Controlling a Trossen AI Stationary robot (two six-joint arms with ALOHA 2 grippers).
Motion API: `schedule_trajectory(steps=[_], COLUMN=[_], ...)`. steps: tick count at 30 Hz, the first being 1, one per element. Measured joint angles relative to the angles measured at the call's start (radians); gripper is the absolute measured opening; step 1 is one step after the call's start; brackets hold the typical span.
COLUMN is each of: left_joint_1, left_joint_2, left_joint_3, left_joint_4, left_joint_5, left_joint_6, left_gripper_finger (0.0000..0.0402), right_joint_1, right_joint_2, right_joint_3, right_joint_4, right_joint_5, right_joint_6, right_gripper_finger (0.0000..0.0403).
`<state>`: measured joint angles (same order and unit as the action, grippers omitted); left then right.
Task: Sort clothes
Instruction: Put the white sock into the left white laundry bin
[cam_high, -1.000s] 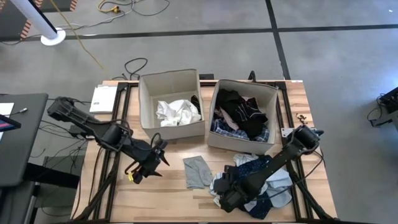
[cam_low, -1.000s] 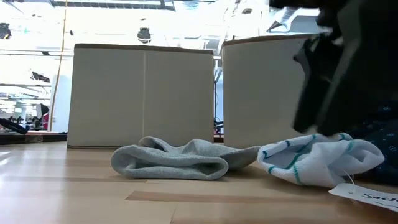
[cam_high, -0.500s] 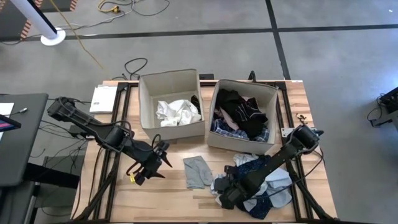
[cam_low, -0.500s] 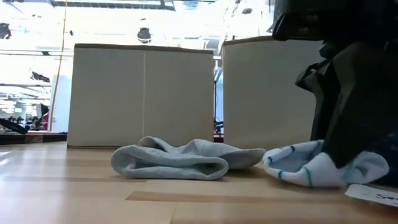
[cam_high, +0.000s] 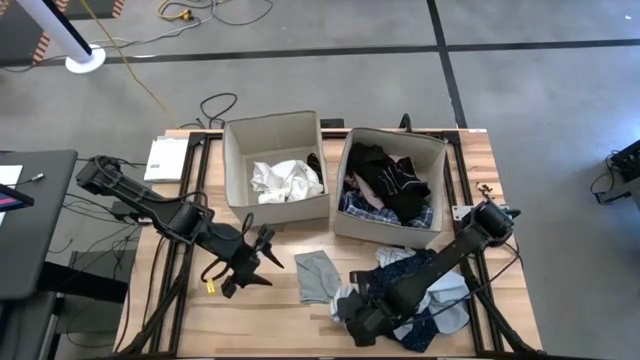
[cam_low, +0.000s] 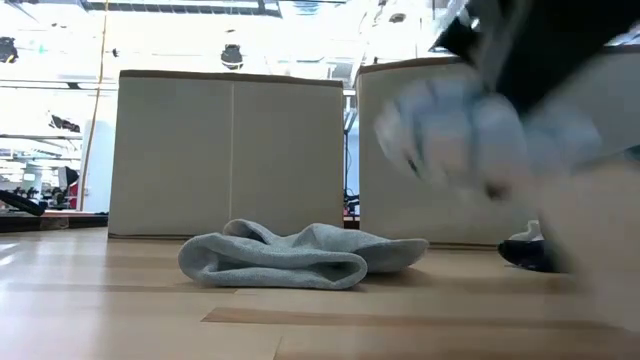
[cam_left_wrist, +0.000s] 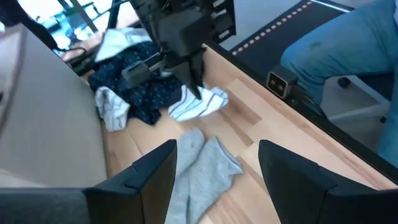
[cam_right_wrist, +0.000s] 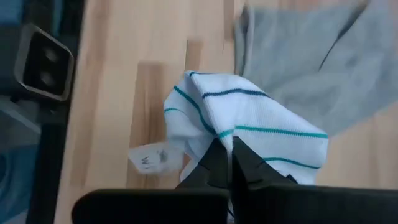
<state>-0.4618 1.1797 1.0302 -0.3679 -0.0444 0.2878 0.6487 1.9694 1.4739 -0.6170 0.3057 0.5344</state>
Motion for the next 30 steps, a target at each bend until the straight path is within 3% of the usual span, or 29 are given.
schedule_trajectory(steps=[9, 17, 23, 30], left_joint_1=[-0.002, -0.006, -0.006, -0.022], left_joint_2=[0.000, 0.000, 0.001, 0.075], left_joint_3=[0.000, 0.000, 0.000, 0.001], left_joint_4=[0.110, 0.240, 0.256, 0.319], left_joint_5=[-0.079, -0.079, -0.097, -0.233], left_joint_6=[0.138, 0.241, 0.360, 0.554], left_gripper_finger=[0.0222, 0.0222, 0.0222, 0.0222], right_joint_1=[-0.005, -0.029, -0.058, -0.107], right_joint_2=[-0.003, -0.010, -0.011, -0.011], right_joint_3=[0.227, 0.402, 0.480, 0.538], right_joint_4=[-0.155, -0.275, -0.276, -0.259], right_joint_5=[0.153, 0.415, 0.420, 0.376], right_joint_6=[-0.208, -0.360, -0.462, -0.506], right_gripper_finger=[0.0005, 0.0004, 0.0004, 0.0004])
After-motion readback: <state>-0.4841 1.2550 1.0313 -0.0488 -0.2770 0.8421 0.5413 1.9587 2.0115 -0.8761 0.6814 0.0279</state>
